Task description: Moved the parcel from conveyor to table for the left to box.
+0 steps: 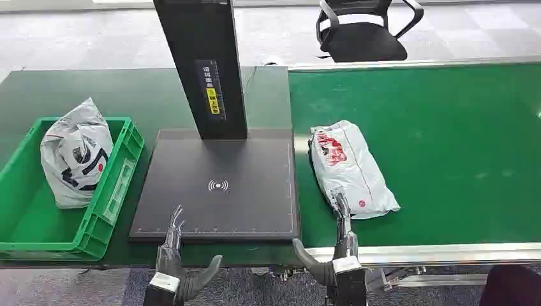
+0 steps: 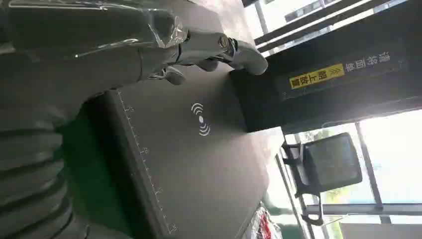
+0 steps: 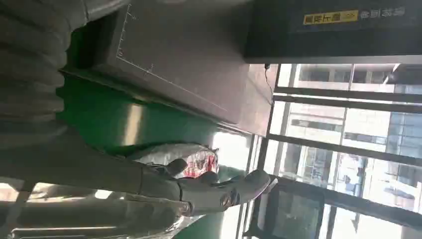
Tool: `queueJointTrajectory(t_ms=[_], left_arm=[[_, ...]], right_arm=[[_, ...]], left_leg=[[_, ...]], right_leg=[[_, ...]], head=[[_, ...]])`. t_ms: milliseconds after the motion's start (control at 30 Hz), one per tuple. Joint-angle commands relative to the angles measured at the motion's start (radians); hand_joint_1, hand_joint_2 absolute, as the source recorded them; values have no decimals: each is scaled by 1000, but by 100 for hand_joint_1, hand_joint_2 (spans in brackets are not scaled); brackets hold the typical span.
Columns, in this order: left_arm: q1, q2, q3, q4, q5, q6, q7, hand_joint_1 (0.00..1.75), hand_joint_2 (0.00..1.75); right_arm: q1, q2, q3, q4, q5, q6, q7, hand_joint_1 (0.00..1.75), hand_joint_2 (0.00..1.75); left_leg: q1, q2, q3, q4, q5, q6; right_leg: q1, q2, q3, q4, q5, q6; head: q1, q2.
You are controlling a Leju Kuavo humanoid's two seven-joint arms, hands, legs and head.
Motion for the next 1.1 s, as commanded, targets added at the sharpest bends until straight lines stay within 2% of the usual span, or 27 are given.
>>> queueJointTrajectory(t_ms=[33,167,233,300,333,400,433,467,533,633,733,1100], left_arm=[[-15,-34,-8,49,-1,-4,19,0,175],[-30,-29,-33,45,-5,-2,15,0,175],[-51,-25,-51,63,-9,-2,17,0,175],[-75,-23,-59,80,-7,-8,16,0,175],[-88,-20,-59,93,-3,-14,16,0,175],[-118,-21,-55,129,5,-36,10,0,175],[-128,-25,-50,143,6,-40,7,0,175],[-133,-28,-47,149,6,-41,6,0,175],[-132,-28,-47,149,6,-41,6,0,175],[-128,-28,-48,145,6,-41,5,0,175],[-126,-28,-48,144,6,-41,5,0,175],[-126,-28,-48,144,6,-41,5,0,175]], right_arm=[[-35,-40,12,70,18,-30,1,0,175],[-55,-55,-108,5,83,-62,37,0,175],[-97,-48,-196,18,248,-49,111,0,175],[-183,-72,-277,99,486,-15,220,0,175],[-245,-92,-311,174,568,21,275,0,175],[-494,-168,-372,491,657,86,327,0,175],[-637,-200,-402,669,661,91,326,0,175],[-733,-223,-424,779,662,104,292,0,175],[-752,-228,-427,793,663,112,290,0,175],[-729,-210,-426,791,669,86,286,0,175],[-720,-204,-426,787,670,78,285,0,175],[-720,-204,-426,787,670,78,285,0,175]], left_leg=[[0,-2,2,-2,0,3],[-1,-2,1,-1,1,3],[-1,-3,0,-1,1,3],[-1,-2,0,-1,1,2],[-1,-3,0,-1,2,4],[-1,-2,1,-2,3,4],[-1,1,2,-1,2,3],[-1,3,3,-1,2,3],[-2,6,3,-1,4,6],[-4,-3,1,0,8,8],[-3,-2,4,-1,7,7],[-4,-2,-3,1,6,6]], right_leg=[[1,-2,3,-3,0,-3],[0,-3,2,-2,1,-3],[0,-3,1,-1,1,-2],[-1,-3,1,-1,1,-1],[0,-3,2,-3,2,-2],[0,-2,2,-4,3,-2],[0,1,2,-3,3,-1],[-1,3,3,-3,5,-1],[-1,5,3,-4,9,-1],[-3,-4,3,-3,9,0],[-2,-3,4,-3,7,-1],[-3,-1,-2,0,7,1]], head=[[0,0],[0,0],[0,0],[0,0],[0,0],[0,0],[0,0],[0,0],[-1,0],[0,0],[-1,0],[0,0]])
